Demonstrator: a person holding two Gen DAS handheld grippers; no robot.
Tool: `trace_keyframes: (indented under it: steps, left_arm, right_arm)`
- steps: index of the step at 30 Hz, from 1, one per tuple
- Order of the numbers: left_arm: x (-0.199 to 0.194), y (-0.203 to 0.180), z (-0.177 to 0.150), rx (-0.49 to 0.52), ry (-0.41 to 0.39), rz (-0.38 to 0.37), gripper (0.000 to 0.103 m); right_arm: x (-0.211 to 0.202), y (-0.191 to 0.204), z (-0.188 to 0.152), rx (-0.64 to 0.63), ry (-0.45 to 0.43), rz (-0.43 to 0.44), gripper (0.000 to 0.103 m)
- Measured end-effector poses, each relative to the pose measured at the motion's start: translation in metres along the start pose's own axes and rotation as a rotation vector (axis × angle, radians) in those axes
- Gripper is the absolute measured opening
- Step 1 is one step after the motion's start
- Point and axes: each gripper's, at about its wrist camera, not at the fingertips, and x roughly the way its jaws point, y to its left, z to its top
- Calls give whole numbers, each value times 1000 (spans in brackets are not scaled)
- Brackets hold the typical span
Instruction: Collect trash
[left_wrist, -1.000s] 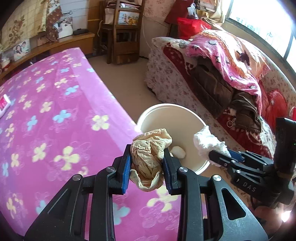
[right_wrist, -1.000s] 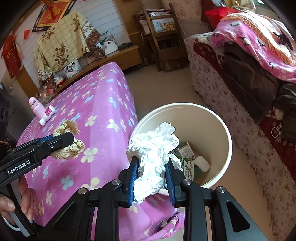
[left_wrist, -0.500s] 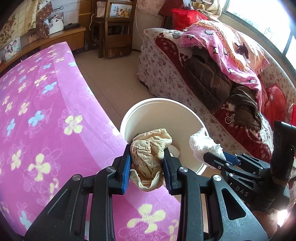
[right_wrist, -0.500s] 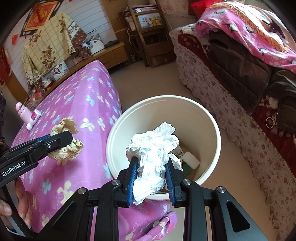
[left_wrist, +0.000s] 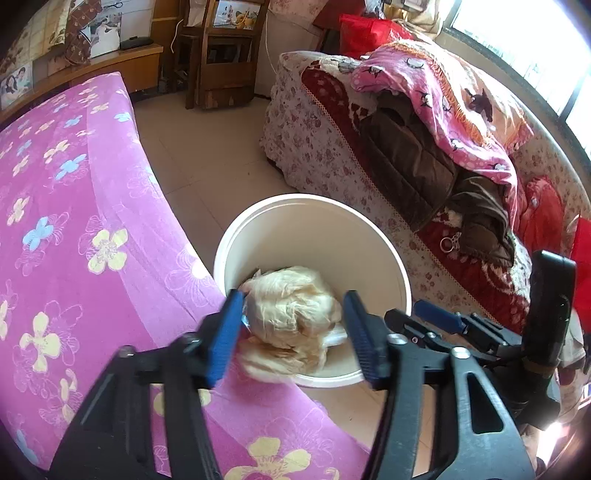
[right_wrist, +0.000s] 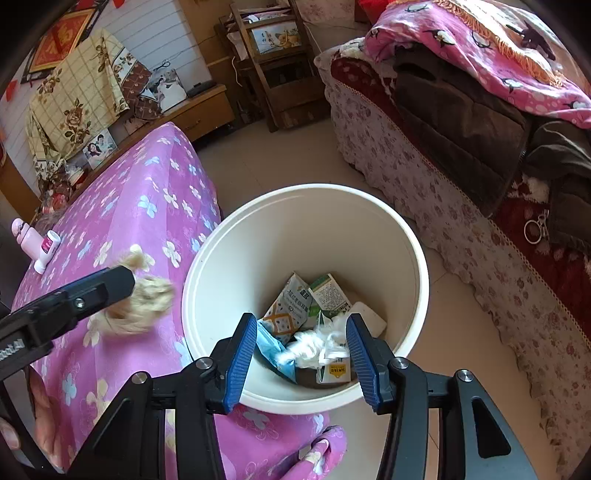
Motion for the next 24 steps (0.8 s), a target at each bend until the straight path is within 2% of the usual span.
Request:
trace_keyframes:
  steps: [5,11,13,15,24]
  left_arm:
    - [-3,3,-2,-11,-1,9,64]
    - [-24,5,-12,-7,-54,81,64]
    - [-34,4,-17,7,-74,112,64]
    - [-45,3,-21,16,-94,136,64]
    - [-105,2,-44,36,-208,192,64]
  right_arm:
    - [-5,-1,-6,5,2,1,49]
    - [-21,11,-17,-5,-31,-13,50]
    - [-31,19,-20,-14,-56,-27,55]
    - [-40,26,-22,-18,-83,-31,65]
    - [-94,59,-31,-65,-221,-92,67]
